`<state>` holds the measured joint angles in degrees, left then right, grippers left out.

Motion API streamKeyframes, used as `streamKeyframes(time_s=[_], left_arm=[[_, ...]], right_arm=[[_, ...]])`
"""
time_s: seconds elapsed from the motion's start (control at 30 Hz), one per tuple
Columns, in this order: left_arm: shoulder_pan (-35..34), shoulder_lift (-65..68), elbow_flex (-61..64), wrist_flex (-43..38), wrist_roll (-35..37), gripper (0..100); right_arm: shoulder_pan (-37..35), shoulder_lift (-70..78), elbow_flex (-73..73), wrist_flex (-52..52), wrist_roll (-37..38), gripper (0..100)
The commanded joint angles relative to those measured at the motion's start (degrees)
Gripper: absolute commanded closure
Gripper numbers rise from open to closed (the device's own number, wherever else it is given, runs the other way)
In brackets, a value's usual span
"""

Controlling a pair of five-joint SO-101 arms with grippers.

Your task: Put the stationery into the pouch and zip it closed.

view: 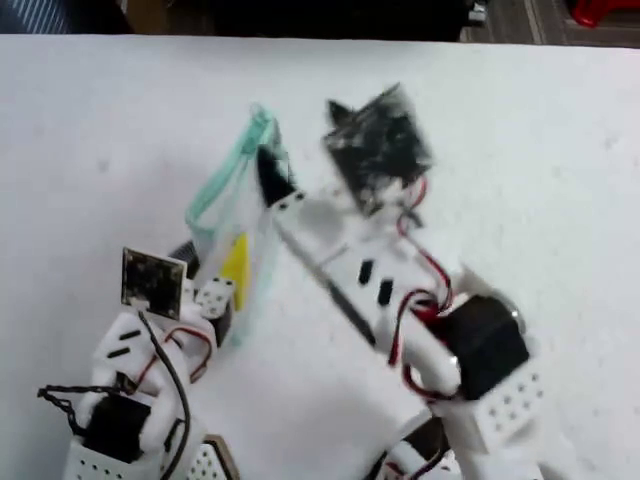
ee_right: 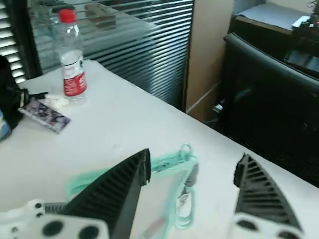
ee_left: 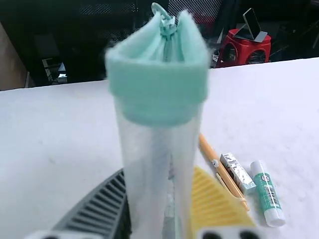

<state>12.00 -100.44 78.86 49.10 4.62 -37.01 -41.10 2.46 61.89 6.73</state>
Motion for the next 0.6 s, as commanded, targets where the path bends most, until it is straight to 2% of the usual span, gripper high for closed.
streamKeyframes(time_s=[0.0,0.17,0.3,0.4,0.57], left_arm=[[-0.31,-0.04,-0.44,-1.41,0.53,90],[-3.65,-0.13,-0.44,-1.23,0.7,90],[-8.92,-0.13,-0.62,-1.58,0.97,90],[-9.54,-0.13,-0.62,-1.58,0.97,90],[-9.27,-0.13,-0.44,-1.58,0.97,90]], right_arm=[[8.84,4.88,-0.44,0.13,-3.08,74.1],[16.66,18.68,0.0,-0.04,-4.4,74.1],[17.1,30.2,-0.53,-0.22,-4.4,74.1],[17.27,39.52,-3.78,-0.13,-4.4,74.6],[17.36,55.52,-13.45,0.22,-4.4,81.0]])
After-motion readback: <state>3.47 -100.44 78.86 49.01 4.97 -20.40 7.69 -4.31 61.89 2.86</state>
